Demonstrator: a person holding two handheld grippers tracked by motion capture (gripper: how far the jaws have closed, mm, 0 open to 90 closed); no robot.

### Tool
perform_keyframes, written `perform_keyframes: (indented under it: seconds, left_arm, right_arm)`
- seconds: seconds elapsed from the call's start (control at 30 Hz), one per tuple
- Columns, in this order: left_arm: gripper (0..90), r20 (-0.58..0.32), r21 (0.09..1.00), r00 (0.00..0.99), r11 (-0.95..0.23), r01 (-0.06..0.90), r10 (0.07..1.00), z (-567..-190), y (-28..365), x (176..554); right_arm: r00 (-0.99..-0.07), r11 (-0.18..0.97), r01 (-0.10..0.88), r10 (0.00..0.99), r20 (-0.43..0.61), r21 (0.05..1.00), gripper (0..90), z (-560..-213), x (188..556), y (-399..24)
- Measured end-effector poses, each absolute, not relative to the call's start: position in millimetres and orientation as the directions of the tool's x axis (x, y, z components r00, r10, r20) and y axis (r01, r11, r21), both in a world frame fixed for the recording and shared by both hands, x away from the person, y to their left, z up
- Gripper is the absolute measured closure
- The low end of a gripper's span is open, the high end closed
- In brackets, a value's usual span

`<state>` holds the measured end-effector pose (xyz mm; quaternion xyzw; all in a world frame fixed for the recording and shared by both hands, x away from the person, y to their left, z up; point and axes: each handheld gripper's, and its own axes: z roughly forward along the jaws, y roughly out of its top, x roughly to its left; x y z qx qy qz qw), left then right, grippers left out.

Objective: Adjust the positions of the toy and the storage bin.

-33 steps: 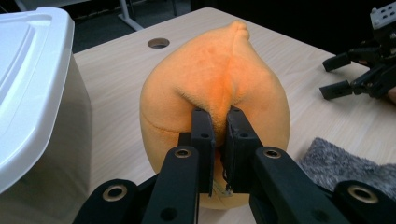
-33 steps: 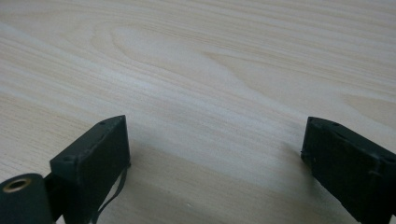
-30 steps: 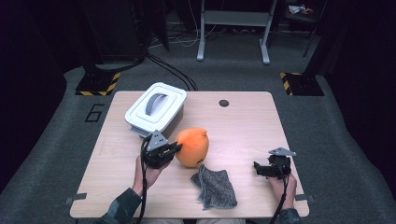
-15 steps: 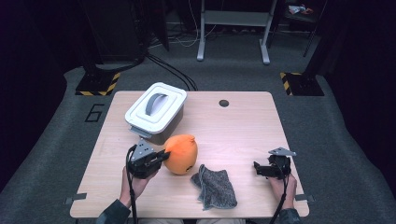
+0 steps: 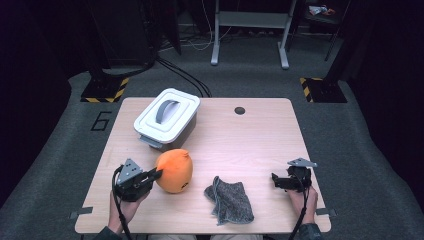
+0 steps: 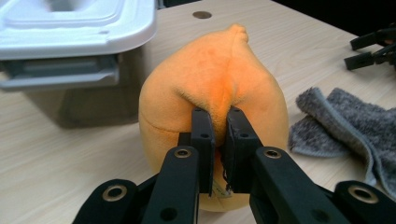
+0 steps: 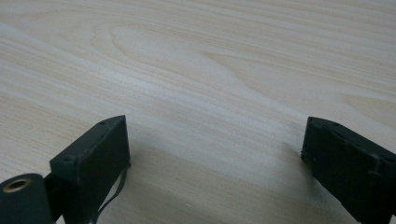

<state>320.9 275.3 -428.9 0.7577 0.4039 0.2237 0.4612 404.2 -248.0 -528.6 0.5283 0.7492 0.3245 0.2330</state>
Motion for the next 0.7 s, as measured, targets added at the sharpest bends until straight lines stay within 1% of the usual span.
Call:
perform_keyframes:
  seconds: [0.27, 0.47, 0.53, 0.63, 0.7]
  left_arm:
    - [83.6, -0.047, 0.869, 0.507, -0.216, 0.446, 0.861, -429, 304, 309]
    - [83.5, -0.054, 0.851, 0.438, -0.188, 0.49, 0.897, -431, 322, 303]
    - [83.4, -0.054, 0.854, 0.404, -0.167, 0.492, 0.913, -432, 328, 303]
    - [83.3, -0.054, 0.849, 0.384, -0.159, 0.503, 0.922, -433, 332, 304]
    - [83.0, -0.056, 0.844, 0.348, -0.142, 0.518, 0.936, -435, 337, 307]
  right_arm:
    - [-0.335, 0.234, 0.64, 0.942, -0.008, 0.732, 6.8, -529, 404, -248]
    - [-0.336, 0.235, 0.64, 0.942, -0.008, 0.732, 6.8, -529, 404, -248]
    - [-0.337, 0.235, 0.64, 0.941, -0.008, 0.732, 6.8, -529, 404, -248]
    - [-0.336, 0.232, 0.64, 0.942, -0.005, 0.733, 6.8, -529, 405, -248]
    - [-0.335, 0.232, 0.64, 0.942, -0.005, 0.732, 6.8, -529, 405, -248]
